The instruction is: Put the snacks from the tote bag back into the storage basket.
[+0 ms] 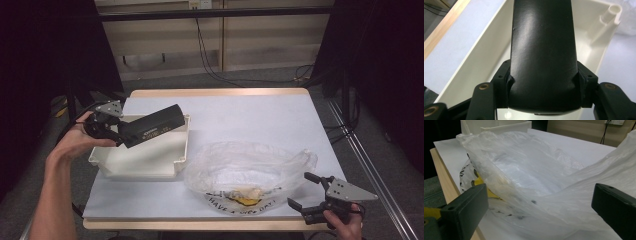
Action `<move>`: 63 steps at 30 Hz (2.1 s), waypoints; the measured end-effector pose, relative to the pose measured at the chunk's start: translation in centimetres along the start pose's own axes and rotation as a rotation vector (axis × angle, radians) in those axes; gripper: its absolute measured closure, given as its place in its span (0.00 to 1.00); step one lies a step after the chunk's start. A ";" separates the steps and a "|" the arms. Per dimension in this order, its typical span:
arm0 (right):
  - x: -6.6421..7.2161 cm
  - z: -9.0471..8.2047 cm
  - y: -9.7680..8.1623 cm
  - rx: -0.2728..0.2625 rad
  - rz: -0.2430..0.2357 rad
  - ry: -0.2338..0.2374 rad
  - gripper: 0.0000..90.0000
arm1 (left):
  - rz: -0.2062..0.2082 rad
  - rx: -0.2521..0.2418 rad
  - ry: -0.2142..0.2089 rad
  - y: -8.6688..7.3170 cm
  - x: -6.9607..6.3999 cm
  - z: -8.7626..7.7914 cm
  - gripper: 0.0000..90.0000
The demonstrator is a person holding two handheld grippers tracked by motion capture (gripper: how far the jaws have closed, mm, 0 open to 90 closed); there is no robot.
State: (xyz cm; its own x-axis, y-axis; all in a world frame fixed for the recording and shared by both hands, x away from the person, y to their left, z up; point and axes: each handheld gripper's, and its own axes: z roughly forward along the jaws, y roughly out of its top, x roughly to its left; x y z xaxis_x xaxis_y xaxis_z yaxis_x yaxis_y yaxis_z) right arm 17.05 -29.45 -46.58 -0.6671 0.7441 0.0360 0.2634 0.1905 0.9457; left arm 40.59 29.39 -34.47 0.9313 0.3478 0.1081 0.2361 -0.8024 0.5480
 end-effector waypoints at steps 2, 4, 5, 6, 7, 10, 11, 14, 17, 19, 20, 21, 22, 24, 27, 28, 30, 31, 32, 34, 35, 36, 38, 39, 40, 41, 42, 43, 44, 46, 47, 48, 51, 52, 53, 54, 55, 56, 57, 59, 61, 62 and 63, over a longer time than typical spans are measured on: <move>0.0 0.1 0.0 -0.002 0.000 0.000 0.01 | -0.008 0.008 -0.005 -0.2 0.1 0.2 0.48; 0.0 0.1 0.0 -0.001 0.000 0.000 0.01 | -0.005 0.017 -0.003 -0.4 0.2 0.3 0.48; 0.0 0.1 0.0 -0.001 0.001 0.001 0.01 | -0.004 0.014 0.001 -0.5 0.2 0.3 0.48; 0.0 0.1 0.0 -0.002 0.000 0.000 0.01 | 0.001 0.013 0.004 -0.6 0.3 0.3 0.48; 0.0 0.1 0.0 -0.001 0.000 0.001 0.01 | -0.005 0.011 0.000 -0.7 0.3 0.4 0.48; -0.1 0.1 0.0 -0.001 -0.003 -0.002 0.01 | -0.002 0.033 -0.009 -1.0 0.5 0.8 0.48; -0.1 0.1 0.0 -0.001 -0.003 -0.002 0.01 | 0.002 0.043 -0.014 -1.0 0.5 1.0 0.48; -0.1 0.2 0.0 -0.002 0.006 0.007 0.00 | -0.002 0.053 -0.025 -1.3 0.7 1.5 0.48; -0.1 0.1 0.0 0.000 0.005 0.001 0.00 | -0.008 0.068 -0.032 -1.7 0.6 2.0 0.48; -0.1 0.1 0.0 0.001 0.006 -0.002 0.00 | -0.006 0.068 -0.027 -2.0 0.7 2.1 0.48; -0.1 0.1 0.0 0.001 0.005 -0.003 0.00 | -0.015 0.064 -0.030 -2.2 0.8 2.2 0.48; -0.1 0.1 0.0 0.001 0.007 -0.004 0.00 | -0.021 0.060 -0.033 -2.4 0.9 2.2 0.48; -0.1 0.1 0.0 0.000 0.007 -0.004 0.00 | -0.027 0.053 -0.035 -2.6 1.0 2.4 0.48; -0.1 0.1 0.0 -0.002 0.000 0.000 0.00 | -0.028 0.056 -0.041 -2.9 1.0 2.7 0.48; -0.1 0.2 0.0 0.000 0.000 0.001 0.00 | -0.025 0.064 -0.051 -3.0 1.1 3.3 0.48; -0.1 0.2 0.0 0.001 0.001 0.001 0.00 | -0.015 0.077 -0.054 -3.0 1.1 3.6 0.48; -0.1 0.2 0.0 0.001 0.001 0.001 0.00 | -0.010 0.083 -0.056 -2.9 1.1 3.7 0.48; -0.1 0.2 0.0 0.000 0.005 -0.005 0.00 | -0.010 0.085 -0.058 -2.8 1.1 3.9 0.48; -0.1 0.2 0.0 -0.001 0.002 0.001 0.00 | -0.008 0.087 -0.063 -2.8 1.2 4.0 0.48; -0.1 0.2 0.0 -0.001 0.003 0.001 0.00 | 0.003 0.094 -0.070 -2.7 1.4 4.1 0.48; -0.1 0.1 0.0 -0.002 -0.002 -0.003 0.00 | 0.007 0.107 -0.068 -2.7 1.6 4.3 0.48; -0.1 0.0 0.0 0.000 -0.005 0.010 0.00 | 0.003 0.114 -0.069 -2.7 1.6 4.5 0.48; -0.1 0.0 0.0 -0.002 -0.006 0.003 0.00 | 0.012 0.123 -0.069 -2.5 1.8 5.0 0.48; -0.1 0.0 0.0 0.000 -0.002 0.003 0.00 | 0.011 0.119 -0.073 -2.5 1.8 5.2 0.48; -0.1 0.0 0.0 -0.002 0.001 -0.001 0.00 | 0.013 0.114 -0.078 -2.4 1.8 5.4 0.48; -0.1 0.0 0.0 -0.002 0.003 -0.001 0.00 | -0.001 0.104 -0.077 -2.3 1.8 5.6 0.48; -0.2 0.0 0.0 -0.002 0.001 -0.001 0.00 | 0.016 0.115 -0.073 -2.2 1.9 5.8 0.48; -0.2 0.0 0.0 -0.001 -0.002 0.002 0.00 | 0.013 0.123 -0.076 -2.2 1.9 6.0 0.48; -0.1 0.1 0.0 -0.004 0.002 -0.002 0.00 | -0.006 0.117 -0.078 -2.2 1.8 6.2 0.48; -0.1 0.0 0.0 -0.003 0.000 0.001 0.00 | 0.007 0.138 -0.084 -2.1 2.0 6.4 0.48; -0.1 0.0 0.0 -0.001 -0.001 0.001 0.00 | 0.011 0.136 -0.083 -2.1 1.9 6.5 0.48; -0.1 0.0 0.0 -0.004 0.002 -0.006 0.00 | 0.013 0.135 -0.090 -2.1 1.9 6.6 0.48; -0.2 0.0 0.0 -0.003 0.002 0.003 0.00 | 0.009 0.144 -0.089 -2.1 2.1 6.8 0.48; -0.2 0.0 0.0 -0.002 0.002 0.005 0.00 | 0.018 0.147 -0.088 -2.1 2.2 6.9 0.48; -0.2 0.0 0.0 0.000 0.002 0.004 0.00 | 0.013 0.150 -0.093 -2.1 2.2 7.0 0.48; -0.1 0.1 0.0 -0.002 0.001 0.000 0.00 | 0.016 0.155 -0.093 -2.1 2.3 7.2 0.48; -0.1 0.1 0.0 0.000 -0.003 0.002 0.00 | 0.006 0.150 -0.089 -2.1 2.2 7.4 0.48; -0.1 0.1 0.0 0.000 -0.003 0.002 0.00 | 0.011 0.165 -0.089 -2.0 2.4 7.5 0.48; -0.1 0.1 0.0 0.000 -0.002 0.006 0.00 | 0.001 0.163 -0.088 -2.0 2.4 7.6 0.48; -0.1 0.1 0.0 0.006 -0.004 0.012 0.00 | -0.016 0.159 -0.086 -2.0 2.5 7.8 0.48; -0.1 0.1 0.0 0.003 -0.005 0.005 0.00 | -0.011 0.162 -0.081 -1.9 2.8 7.9 0.48; 0.0 0.1 0.0 0.004 -0.004 0.009 0.00 | -0.010 0.165 -0.078 -1.9 2.8 7.9 0.48; 0.0 0.2 0.0 0.006 -0.006 0.006 0.00 | -0.015 0.167 -0.076 -1.9 2.8 8.0 0.47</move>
State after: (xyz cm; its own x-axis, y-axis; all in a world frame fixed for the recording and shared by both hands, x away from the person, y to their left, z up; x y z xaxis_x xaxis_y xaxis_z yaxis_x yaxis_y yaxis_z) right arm 17.18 -29.38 -46.61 -0.6728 0.7391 0.0326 0.2635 0.1983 0.9441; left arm 44.99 27.99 -41.79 0.9442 0.3277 0.0341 0.2870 -0.8688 0.4035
